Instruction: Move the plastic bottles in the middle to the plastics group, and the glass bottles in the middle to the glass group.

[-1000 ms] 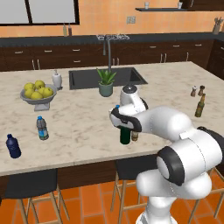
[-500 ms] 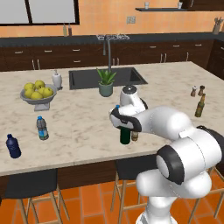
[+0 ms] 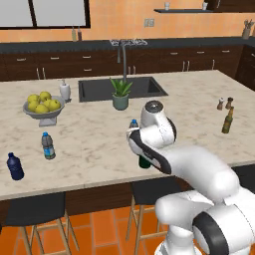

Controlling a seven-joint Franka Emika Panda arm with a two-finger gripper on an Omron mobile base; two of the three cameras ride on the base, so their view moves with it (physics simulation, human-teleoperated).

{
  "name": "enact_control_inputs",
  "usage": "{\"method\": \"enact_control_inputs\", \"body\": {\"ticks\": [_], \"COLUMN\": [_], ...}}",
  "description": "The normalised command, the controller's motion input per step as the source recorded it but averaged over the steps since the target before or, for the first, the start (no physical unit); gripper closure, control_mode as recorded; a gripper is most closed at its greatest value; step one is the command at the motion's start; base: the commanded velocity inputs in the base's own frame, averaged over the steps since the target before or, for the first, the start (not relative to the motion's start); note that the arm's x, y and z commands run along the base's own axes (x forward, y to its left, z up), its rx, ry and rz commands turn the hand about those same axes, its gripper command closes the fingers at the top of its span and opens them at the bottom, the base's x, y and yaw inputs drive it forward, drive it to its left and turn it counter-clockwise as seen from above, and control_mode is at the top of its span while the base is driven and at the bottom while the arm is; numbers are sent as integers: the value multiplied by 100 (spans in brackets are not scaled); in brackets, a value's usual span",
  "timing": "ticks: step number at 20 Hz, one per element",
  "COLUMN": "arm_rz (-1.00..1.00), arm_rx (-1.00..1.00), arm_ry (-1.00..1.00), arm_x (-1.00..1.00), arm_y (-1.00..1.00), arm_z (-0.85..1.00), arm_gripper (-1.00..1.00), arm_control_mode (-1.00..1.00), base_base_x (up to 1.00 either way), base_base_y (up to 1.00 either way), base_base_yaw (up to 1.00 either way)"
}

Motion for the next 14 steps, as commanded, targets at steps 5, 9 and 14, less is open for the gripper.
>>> {"method": "enact_control_inputs", "body": {"ticks": [5,9,14], "arm_rz": [0,0,-3], "arm_rx": [0,0,1], "arm_ry": [-9,0,3], "arm_x": [-100,-71,-9], "arm_y": [-44,-95,-100], "arm_z": [34,47,52], "arm_gripper": [100,100,100], "arm_control_mode": [-100,-100,-100], "base_base_x": [0,0,0], "base_base_y": [0,0,0], "base_base_yaw": [0,0,0]}}
